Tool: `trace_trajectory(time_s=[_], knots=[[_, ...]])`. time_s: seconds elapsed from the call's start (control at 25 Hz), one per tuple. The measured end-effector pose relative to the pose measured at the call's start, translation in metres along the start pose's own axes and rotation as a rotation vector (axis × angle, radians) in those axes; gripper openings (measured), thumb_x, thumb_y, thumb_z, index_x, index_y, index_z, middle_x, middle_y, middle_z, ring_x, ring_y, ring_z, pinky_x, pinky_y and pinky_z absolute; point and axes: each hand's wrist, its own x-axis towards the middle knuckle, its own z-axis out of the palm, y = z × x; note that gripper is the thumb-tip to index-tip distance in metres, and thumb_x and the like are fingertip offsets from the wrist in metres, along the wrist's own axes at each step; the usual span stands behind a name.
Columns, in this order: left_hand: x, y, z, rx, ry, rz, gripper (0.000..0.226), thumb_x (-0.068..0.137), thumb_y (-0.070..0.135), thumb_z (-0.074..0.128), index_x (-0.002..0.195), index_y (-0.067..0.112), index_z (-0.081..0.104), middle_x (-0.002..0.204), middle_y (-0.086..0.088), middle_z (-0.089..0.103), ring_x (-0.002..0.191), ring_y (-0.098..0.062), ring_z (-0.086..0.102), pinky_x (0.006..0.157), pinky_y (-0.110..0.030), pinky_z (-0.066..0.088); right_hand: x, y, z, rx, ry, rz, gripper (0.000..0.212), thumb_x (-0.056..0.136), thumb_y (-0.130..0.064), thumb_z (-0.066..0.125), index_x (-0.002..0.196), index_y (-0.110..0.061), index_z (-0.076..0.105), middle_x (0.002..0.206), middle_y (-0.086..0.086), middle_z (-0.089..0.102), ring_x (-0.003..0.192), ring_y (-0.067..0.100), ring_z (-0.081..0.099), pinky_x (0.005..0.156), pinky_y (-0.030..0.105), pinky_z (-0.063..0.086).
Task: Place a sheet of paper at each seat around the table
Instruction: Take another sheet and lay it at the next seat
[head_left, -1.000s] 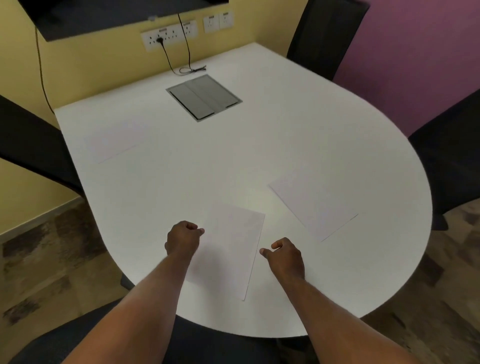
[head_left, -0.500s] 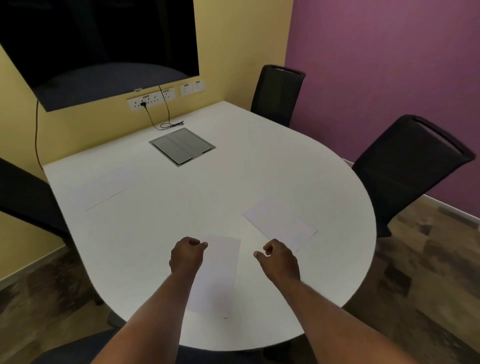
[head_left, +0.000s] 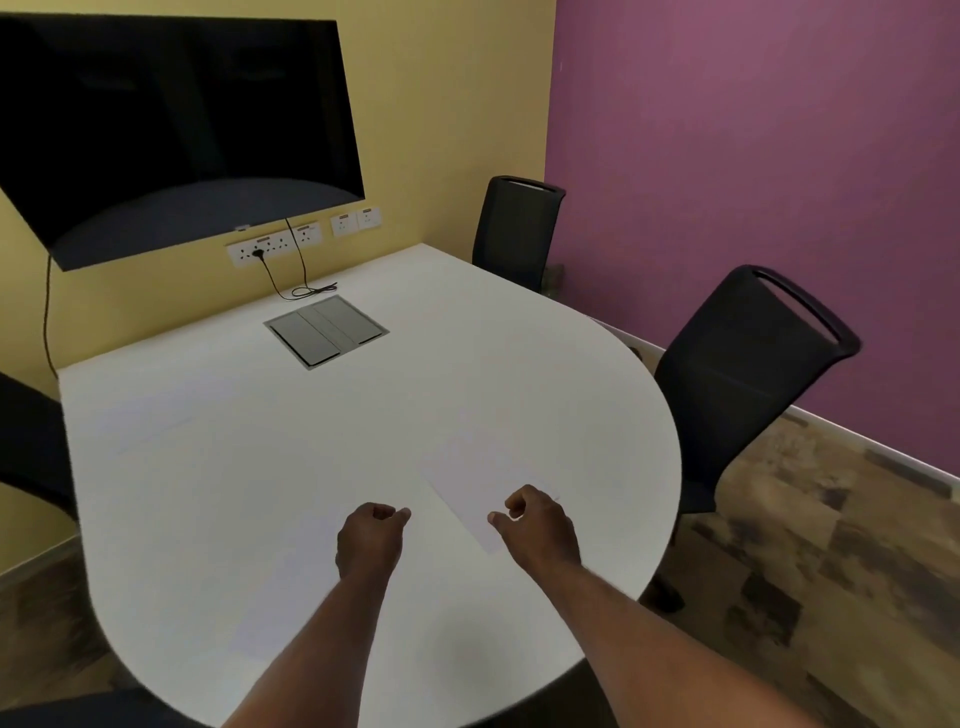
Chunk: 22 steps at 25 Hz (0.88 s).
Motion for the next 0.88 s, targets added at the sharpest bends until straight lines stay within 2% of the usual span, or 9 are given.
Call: trace_trajectory(time_s=[0.12,0.36,0.64,0.88], knots=[[-0.027,0.014,0.034,-0.037,0.005,-0.027,0.024,0.083,0.042,0.071,0.095,0.021,0.069,0.095,0.003,0.071,0.094,-0.023,0.063,0.088,-0.037,0.051,0.013,0.028,-0.036,0.008,-0.020,-0.012,0.027,0.083,-0.044,0.072,0.097,-0.025,0.061,0.092,-0.014,0.062,0.088,0.013,0.062,0.094,0.039,0.048],[-0.054,0.037,0.088,-0.061,-0.001,-0.091,0.030,0.082,0.042,0.072,0.100,0.019,0.067,0.103,0.000,0.071,0.102,-0.024,0.064,0.094,-0.040,0.050,0.052,0.061,-0.084,-0.009,-0.053,-0.045,0.024,0.083,-0.042,0.074,0.096,-0.026,0.061,0.093,-0.012,0.064,0.091,0.015,0.063,0.094,0.042,0.050],[-0.021,0.042,0.135,-0.059,0.006,-0.218,0.040,0.083,0.045,0.071,0.112,0.018,0.065,0.115,-0.002,0.069,0.111,-0.026,0.061,0.096,-0.039,0.049,0.121,0.076,-0.084,-0.044,-0.127,-0.063,0.024,0.083,-0.041,0.074,0.095,-0.024,0.061,0.091,-0.011,0.063,0.089,0.015,0.063,0.093,0.044,0.050],[0.053,0.051,0.175,-0.067,0.008,-0.305,0.049,0.084,0.048,0.070,0.120,0.015,0.062,0.122,-0.006,0.068,0.116,-0.027,0.060,0.097,-0.038,0.048,0.210,0.083,-0.060,-0.098,-0.180,-0.048,0.024,0.083,-0.041,0.074,0.094,-0.025,0.061,0.089,-0.012,0.062,0.087,0.014,0.063,0.093,0.043,0.050]])
